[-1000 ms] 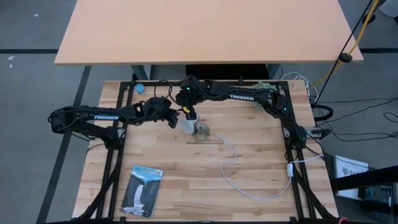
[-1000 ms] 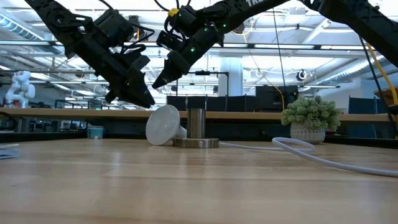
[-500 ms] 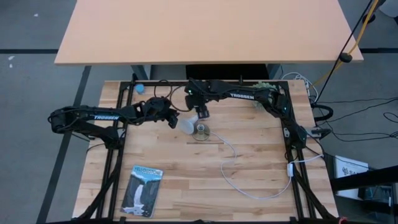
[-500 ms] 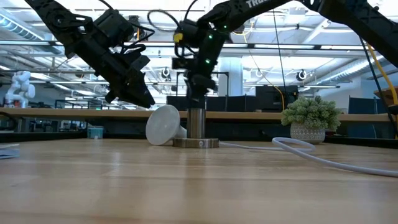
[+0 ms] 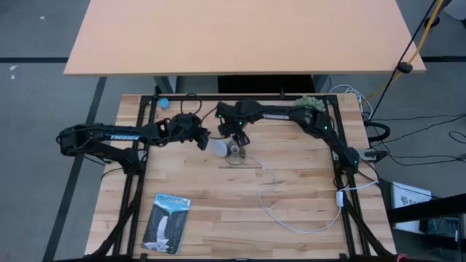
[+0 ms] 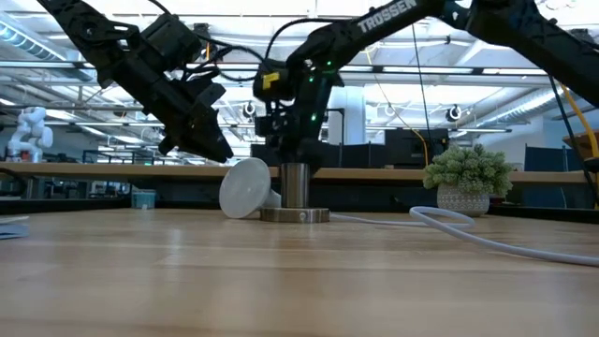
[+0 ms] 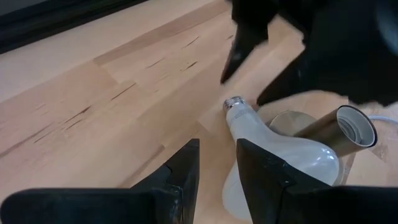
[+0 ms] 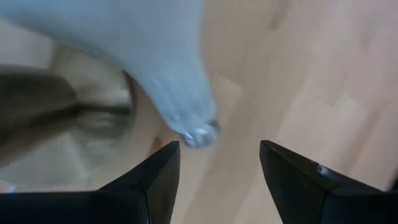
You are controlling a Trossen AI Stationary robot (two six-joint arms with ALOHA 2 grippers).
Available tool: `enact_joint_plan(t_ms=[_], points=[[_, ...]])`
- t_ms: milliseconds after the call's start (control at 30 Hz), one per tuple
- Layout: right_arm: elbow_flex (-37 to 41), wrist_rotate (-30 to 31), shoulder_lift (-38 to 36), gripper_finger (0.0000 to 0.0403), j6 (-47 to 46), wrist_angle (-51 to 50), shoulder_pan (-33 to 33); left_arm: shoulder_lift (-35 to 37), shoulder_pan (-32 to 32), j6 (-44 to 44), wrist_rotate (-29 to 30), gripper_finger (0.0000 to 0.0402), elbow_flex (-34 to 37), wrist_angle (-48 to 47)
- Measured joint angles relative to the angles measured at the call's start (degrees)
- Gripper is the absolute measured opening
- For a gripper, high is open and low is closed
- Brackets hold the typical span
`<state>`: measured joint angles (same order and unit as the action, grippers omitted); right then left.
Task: Screw lightbulb
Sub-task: Insert the lightbulb into the lamp
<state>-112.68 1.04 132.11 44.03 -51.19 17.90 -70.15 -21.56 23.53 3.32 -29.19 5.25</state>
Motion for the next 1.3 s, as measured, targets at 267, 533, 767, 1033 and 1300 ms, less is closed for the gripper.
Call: enact_joint_plan(t_ms=[267,533,767,1033,1300], points=[[-0.02,-0.52,1.75,0.0212,2.53,5.85,-2.74,0.00,0.00,-0.07,0.01,0.0111,0.00,-0.04],[-0.20,-10.66,2.73,0.0212,1.80,11.55,-3.32,0.00,0.00,-0.02,0.01,0.0111,0.00,-0.04],[-0.37,-11.45,4.94,0.0212,-4.07,12.76,-3.36,0.00,0.00,-0.02,0.01,0.0111,0.00,-0.08],[-0.28,-10.99,4.83,0.0189,-5.54,14.18,-3.38,0.00,0.00,0.00,0.01,0.0111,0.00,-0.01],[-0.20,-8.86,3.97,0.0089,-6.07,14.49,-3.30,0.00,0.00,0.02,0.01,0.0111,0.00,0.00]])
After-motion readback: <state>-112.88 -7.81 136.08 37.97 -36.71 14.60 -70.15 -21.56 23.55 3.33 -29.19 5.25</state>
